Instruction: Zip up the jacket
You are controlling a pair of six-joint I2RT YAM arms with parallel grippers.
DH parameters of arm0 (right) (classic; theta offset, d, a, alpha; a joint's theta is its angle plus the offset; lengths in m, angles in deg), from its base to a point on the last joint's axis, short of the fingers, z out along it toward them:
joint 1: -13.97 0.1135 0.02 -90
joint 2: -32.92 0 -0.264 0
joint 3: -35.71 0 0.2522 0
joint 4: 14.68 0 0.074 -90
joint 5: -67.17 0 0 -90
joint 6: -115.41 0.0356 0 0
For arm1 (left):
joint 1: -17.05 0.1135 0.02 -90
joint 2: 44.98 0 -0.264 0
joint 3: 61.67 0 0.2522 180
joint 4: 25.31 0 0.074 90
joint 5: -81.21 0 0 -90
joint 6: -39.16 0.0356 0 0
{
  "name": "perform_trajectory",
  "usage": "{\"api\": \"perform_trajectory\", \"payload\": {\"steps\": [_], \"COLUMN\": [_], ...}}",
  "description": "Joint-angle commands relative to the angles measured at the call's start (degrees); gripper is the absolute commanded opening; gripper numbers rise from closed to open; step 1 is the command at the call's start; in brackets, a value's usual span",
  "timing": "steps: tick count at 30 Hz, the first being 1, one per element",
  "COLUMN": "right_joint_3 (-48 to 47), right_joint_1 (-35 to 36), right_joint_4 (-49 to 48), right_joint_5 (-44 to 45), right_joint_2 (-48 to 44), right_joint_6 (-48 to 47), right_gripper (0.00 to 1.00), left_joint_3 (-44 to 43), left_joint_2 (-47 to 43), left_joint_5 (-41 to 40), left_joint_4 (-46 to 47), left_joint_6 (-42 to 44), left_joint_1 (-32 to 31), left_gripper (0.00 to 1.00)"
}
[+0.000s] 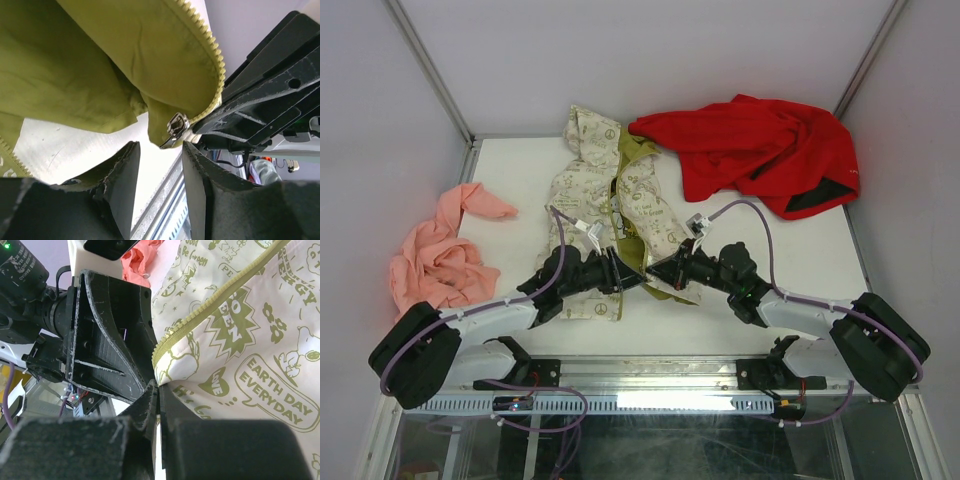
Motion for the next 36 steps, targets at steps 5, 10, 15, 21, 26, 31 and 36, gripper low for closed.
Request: {"api": "perform_trajectory", "payload": {"steps": [5, 10, 15, 21, 26, 31, 36], "right_joint_3": [0.4, 0.5, 0.3, 0.7, 2.0, 1.9, 2.9], "right_joint_1": [-0.2, -0.2, -0.2, -0.1, -1.7, -2.7, -3.4], "right_joint_4": [-6.0, -5.0, -5.2, -5.5, -8.9, -8.7, -7.5], "right_joint_5": [-0.9, 0.1, 0.3, 1.2, 2.0, 0.3, 0.1], "right_joint_2": [-0.9, -1.5, -1.2, -1.9, -2.6, -2.1, -2.5], "right_joint_6": [-1.0, -1.4, -1.5, -1.5, 0.2, -0.1, -1.0], "right_gripper": [0.00, 0.00, 0.00, 0.00, 0.00, 0.00, 0.00], "left_joint_3": [-2.9, -2.2, -1.4, -1.5, -0.4, -0.7, -3.9], "left_joint_2": [0.7, -1.4, -2.9, -3.9, -2.7, -2.6, -7.1], "left_joint_5": [1.1, 0.4, 0.3, 0.1, -0.6, -1.3, -4.5], "left_joint_4": [6.0, 3.0, 1.2, -2.5, -5.0, -10.4, -19.2], "left_joint_6": [0.1, 0.1, -1.9, -2.5, -3.4, -2.2, 0.0], "left_joint_1": [-0.6, -0.6, -0.6, -0.6, -0.6, -0.6, -0.6], "left_gripper": [0.30, 0.14, 0.03, 0.00, 0.00, 0.00, 0.10]}}
